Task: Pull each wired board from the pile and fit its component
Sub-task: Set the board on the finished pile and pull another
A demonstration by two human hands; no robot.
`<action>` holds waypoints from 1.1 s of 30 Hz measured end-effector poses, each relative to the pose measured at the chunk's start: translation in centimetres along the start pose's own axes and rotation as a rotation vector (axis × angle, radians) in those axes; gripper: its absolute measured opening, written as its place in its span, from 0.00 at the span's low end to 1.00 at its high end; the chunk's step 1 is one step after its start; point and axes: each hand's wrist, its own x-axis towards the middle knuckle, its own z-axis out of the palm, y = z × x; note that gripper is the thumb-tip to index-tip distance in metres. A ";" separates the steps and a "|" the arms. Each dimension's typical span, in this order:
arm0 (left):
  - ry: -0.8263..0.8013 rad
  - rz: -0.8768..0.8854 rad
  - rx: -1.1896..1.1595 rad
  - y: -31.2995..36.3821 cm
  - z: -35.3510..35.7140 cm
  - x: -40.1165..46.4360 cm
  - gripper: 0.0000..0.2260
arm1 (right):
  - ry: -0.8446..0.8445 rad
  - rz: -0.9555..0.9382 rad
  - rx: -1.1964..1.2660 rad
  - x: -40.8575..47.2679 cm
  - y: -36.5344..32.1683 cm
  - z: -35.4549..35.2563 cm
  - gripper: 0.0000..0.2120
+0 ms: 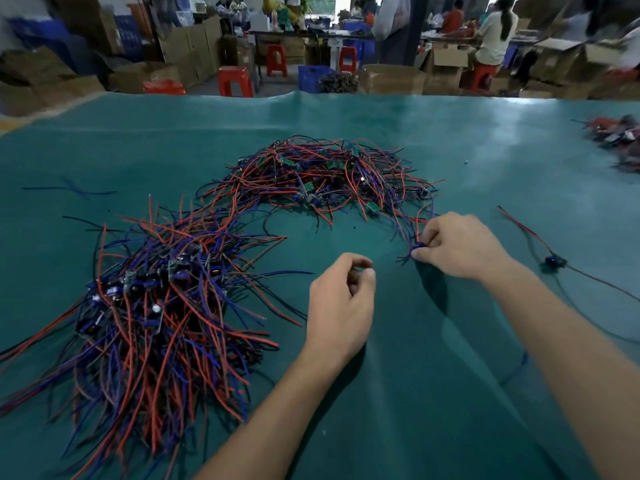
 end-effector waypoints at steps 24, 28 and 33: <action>-0.020 -0.047 -0.236 -0.6 -0.2 0.1 0.16 | -0.178 -0.074 1.526 -5.6 -6.5 4.9 0.10; -0.108 -0.065 -0.279 -0.4 -0.4 0.1 0.16 | -0.089 -0.053 1.568 -5.2 -6.0 4.7 0.04; -0.207 -0.058 -0.194 -0.3 -0.3 -0.1 0.16 | 0.446 0.065 1.352 -3.3 -3.5 4.0 0.11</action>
